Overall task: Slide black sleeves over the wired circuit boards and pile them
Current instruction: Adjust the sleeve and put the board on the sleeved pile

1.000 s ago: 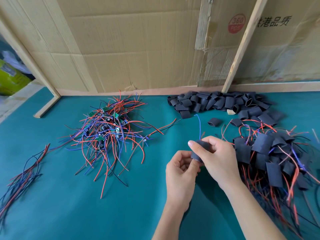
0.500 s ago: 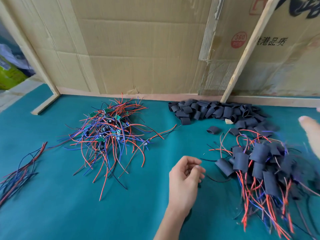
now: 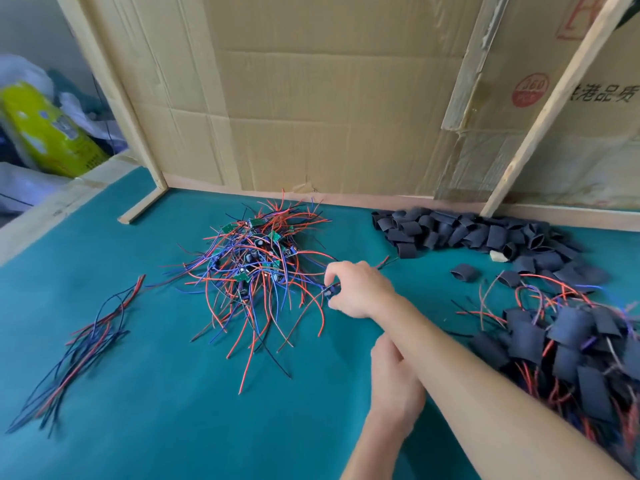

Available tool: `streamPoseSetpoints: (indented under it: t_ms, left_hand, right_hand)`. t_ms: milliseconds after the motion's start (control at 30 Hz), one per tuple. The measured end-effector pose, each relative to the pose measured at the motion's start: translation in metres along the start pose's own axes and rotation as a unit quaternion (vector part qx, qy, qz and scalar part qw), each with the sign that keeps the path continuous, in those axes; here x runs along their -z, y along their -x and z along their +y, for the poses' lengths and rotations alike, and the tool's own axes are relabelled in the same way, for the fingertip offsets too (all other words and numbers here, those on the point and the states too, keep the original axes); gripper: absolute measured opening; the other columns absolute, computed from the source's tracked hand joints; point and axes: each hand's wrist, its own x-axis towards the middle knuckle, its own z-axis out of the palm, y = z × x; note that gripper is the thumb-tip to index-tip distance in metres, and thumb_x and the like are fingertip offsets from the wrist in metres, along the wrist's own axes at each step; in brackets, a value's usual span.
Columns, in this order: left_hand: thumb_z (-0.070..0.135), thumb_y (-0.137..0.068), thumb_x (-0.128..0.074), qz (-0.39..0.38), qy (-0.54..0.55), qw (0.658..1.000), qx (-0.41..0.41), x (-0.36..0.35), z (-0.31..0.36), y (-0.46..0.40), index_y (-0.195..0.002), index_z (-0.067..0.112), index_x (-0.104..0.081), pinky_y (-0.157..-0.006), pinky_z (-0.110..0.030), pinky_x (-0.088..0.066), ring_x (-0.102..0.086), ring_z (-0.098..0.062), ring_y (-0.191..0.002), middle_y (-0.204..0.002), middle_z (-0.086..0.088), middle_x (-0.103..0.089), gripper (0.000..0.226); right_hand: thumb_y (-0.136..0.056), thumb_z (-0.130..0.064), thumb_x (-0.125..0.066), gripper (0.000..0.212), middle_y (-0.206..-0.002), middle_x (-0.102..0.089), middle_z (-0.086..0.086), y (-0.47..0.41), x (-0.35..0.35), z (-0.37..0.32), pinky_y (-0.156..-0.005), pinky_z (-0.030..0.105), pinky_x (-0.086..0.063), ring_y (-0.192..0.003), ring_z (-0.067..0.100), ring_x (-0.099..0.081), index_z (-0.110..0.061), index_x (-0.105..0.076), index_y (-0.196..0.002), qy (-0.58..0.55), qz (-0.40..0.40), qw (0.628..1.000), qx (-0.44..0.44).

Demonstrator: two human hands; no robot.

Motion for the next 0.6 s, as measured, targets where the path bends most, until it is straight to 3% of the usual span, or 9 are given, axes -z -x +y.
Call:
streamPoseSetpoints:
  t_ms: [100,200,333,467,600]
  left_hand:
    - [0.0,-0.083,-0.057,-0.022,0.006,1.0,0.002,-0.002,0.001,-0.002,-0.081,0.012,-0.065,-0.066,-0.03,-0.045,-0.051,-0.009,-0.072,-0.076,0.006,-0.065,0.016]
    - [-0.011,-0.09,-0.048,-0.016,0.019,1.0,0.008,-0.002,-0.001,-0.006,-0.094,0.001,-0.067,-0.069,-0.03,-0.051,-0.062,-0.014,-0.074,-0.083,-0.005,-0.072,0.023]
    - [-0.005,-0.099,-0.045,-0.001,0.061,0.998,0.016,-0.001,-0.005,-0.008,-0.095,0.004,-0.065,-0.066,-0.024,-0.053,-0.065,-0.017,-0.071,-0.083,-0.01,-0.074,0.022]
    - [0.019,-0.111,-0.038,0.002,0.132,0.991,0.036,-0.001,-0.006,-0.011,-0.091,0.006,-0.07,-0.066,-0.027,-0.054,-0.067,-0.021,-0.072,-0.081,-0.014,-0.074,0.04]
    - [0.02,-0.107,-0.051,-0.006,0.019,1.0,-0.019,-0.003,-0.014,-0.008,-0.096,0.01,-0.07,-0.068,-0.027,-0.054,-0.064,-0.014,-0.068,-0.08,-0.002,-0.072,0.024]
  right_hand:
    - [-0.087,-0.024,-0.07,0.014,-0.093,-0.071,0.005,0.011,0.014,0.009,-0.078,0.037,-0.052,-0.093,0.031,-0.063,-0.036,-0.062,-0.09,-0.062,0.031,0.998,0.009]
    - [-0.083,-0.016,-0.072,0.014,-0.066,-0.069,-0.003,0.04,0.042,0.024,-0.078,0.035,-0.056,-0.078,0.027,-0.068,-0.03,-0.069,-0.084,-0.131,0.083,0.988,0.021]
    - [-0.085,-0.009,-0.072,0.026,-0.08,-0.077,-0.003,0.094,0.081,0.055,-0.079,0.037,-0.056,-0.077,0.016,-0.073,-0.035,-0.075,-0.085,-0.221,0.098,0.97,0.026]
    - [-0.078,-0.003,-0.07,0.041,-0.082,-0.075,-0.017,0.134,0.083,0.076,-0.082,0.026,-0.052,-0.082,0.002,-0.069,-0.044,-0.075,-0.08,-0.12,0.094,0.988,0.011]
    - [-0.078,-0.006,-0.061,0.04,-0.082,-0.075,-0.014,0.142,0.053,0.074,-0.079,0.03,-0.055,-0.069,0.0,-0.06,-0.043,-0.073,-0.085,-0.102,0.058,0.993,-0.022]
